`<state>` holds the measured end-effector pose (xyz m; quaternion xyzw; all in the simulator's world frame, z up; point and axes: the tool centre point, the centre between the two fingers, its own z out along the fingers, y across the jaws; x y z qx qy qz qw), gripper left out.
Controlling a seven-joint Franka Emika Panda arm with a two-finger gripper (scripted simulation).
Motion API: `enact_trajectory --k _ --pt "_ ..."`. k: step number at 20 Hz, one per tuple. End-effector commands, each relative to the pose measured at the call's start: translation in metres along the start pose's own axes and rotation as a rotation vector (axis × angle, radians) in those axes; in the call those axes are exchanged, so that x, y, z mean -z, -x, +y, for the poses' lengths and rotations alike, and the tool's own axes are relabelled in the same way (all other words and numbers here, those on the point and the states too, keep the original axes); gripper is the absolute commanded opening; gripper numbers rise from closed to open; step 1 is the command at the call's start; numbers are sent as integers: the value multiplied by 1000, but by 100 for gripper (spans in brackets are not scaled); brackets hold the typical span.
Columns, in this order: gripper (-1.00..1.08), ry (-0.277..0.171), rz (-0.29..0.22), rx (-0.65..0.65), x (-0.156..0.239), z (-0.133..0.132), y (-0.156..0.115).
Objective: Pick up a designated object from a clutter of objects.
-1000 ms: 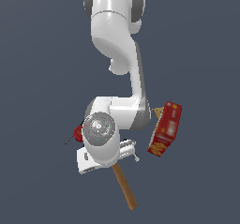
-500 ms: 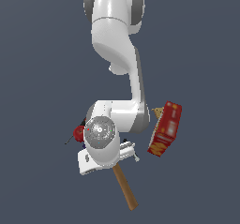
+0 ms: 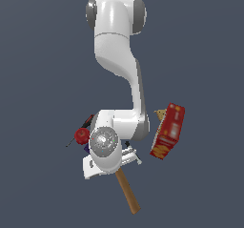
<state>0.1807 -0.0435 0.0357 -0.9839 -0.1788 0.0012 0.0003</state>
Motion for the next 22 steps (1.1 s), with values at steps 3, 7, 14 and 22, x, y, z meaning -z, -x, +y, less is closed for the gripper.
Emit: enact_trajectory --k 3,7,14,22 --pt "-100 1 2 0 1 1 -1" --pt "-100 1 2 0 1 1 -1" --pt "-100 -1 1 2 1 -1 -2" --pt "-100 -1 1 2 10 -2 6"
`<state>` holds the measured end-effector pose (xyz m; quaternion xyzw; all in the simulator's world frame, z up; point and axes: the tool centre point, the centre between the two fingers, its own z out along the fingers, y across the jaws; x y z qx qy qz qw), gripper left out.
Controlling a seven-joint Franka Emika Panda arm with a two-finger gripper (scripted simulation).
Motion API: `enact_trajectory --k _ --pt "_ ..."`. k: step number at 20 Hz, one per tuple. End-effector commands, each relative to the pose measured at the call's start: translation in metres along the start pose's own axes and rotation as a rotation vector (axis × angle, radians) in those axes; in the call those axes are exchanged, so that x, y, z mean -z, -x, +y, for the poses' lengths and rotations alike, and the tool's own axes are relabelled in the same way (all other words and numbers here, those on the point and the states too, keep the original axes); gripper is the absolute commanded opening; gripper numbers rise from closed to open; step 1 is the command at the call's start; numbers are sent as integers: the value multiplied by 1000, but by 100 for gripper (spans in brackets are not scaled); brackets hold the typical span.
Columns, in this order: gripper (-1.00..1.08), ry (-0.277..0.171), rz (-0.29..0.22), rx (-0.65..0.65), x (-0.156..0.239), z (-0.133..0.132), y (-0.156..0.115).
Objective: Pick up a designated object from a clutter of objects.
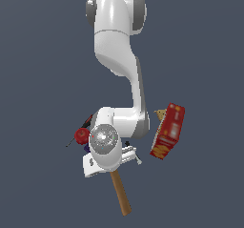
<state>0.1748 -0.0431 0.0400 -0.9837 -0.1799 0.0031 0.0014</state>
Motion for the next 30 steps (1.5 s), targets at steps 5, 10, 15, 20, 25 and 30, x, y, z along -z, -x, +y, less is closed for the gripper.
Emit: enact_trajectory --k 5,10,15,20,25,30 --pt "-100 2 4 0 19 0 13" --pt "-100 2 4 0 42 -2 32" --pt "-100 3 5 -1 72 -4 58" --pt "-100 3 5 -1 106 -6 87" --pt "-100 2 5 -1 141 -8 116" --pt "-100 2 5 -1 177 -11 146"
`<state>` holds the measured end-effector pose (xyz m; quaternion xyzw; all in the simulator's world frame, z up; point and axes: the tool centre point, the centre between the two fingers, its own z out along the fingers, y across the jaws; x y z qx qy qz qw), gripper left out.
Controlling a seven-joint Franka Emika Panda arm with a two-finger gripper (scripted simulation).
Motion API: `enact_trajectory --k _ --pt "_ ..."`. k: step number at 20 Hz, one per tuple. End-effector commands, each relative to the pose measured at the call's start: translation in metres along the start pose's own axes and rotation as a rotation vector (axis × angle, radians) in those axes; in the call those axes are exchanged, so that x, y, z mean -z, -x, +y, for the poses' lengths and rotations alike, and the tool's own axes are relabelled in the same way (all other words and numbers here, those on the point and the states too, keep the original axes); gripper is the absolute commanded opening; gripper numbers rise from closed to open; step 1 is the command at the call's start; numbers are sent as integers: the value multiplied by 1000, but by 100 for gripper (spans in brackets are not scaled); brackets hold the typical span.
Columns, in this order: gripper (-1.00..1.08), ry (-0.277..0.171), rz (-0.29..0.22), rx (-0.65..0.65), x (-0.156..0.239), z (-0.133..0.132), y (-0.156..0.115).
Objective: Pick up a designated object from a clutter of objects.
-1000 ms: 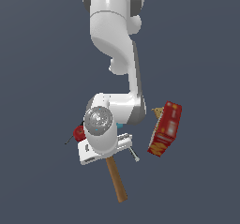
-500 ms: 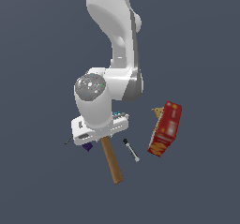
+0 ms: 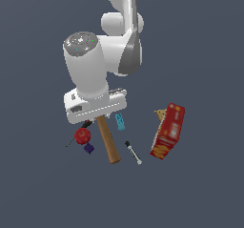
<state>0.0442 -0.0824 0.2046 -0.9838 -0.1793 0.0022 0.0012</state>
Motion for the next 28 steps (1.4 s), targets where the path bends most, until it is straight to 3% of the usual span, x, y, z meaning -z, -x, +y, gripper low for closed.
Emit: enact_trajectory --k 1,18,28 --pt "-100 2 3 0 20 -1 15" --pt "-100 1 5 -1 154 -7 122" --pt "-100 2 4 -1 212 -8 165"
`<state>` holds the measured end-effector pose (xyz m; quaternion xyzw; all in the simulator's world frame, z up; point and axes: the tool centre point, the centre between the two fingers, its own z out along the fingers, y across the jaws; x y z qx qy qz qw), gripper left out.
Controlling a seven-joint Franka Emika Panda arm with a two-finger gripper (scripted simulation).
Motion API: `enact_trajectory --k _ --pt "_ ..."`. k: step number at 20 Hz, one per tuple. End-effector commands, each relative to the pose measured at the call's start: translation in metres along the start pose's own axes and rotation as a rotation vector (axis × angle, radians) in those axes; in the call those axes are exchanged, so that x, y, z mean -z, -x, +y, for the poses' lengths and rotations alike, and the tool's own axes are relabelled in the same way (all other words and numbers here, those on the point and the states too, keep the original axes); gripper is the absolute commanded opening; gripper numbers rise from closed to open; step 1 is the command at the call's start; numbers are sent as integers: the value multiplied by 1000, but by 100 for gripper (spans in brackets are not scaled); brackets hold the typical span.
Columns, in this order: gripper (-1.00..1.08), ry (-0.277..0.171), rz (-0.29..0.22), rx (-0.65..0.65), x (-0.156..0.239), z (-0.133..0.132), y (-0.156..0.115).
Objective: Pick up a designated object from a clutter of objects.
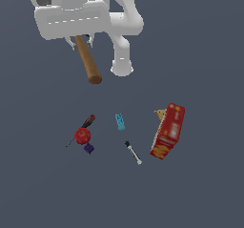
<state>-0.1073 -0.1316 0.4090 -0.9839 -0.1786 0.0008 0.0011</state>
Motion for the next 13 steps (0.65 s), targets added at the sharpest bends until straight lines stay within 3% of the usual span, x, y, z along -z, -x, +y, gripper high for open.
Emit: enact_trajectory --k 1,13 --pt "-100 2 2 0 12 0 8" --pt "-100 2 1 0 21 1 13"
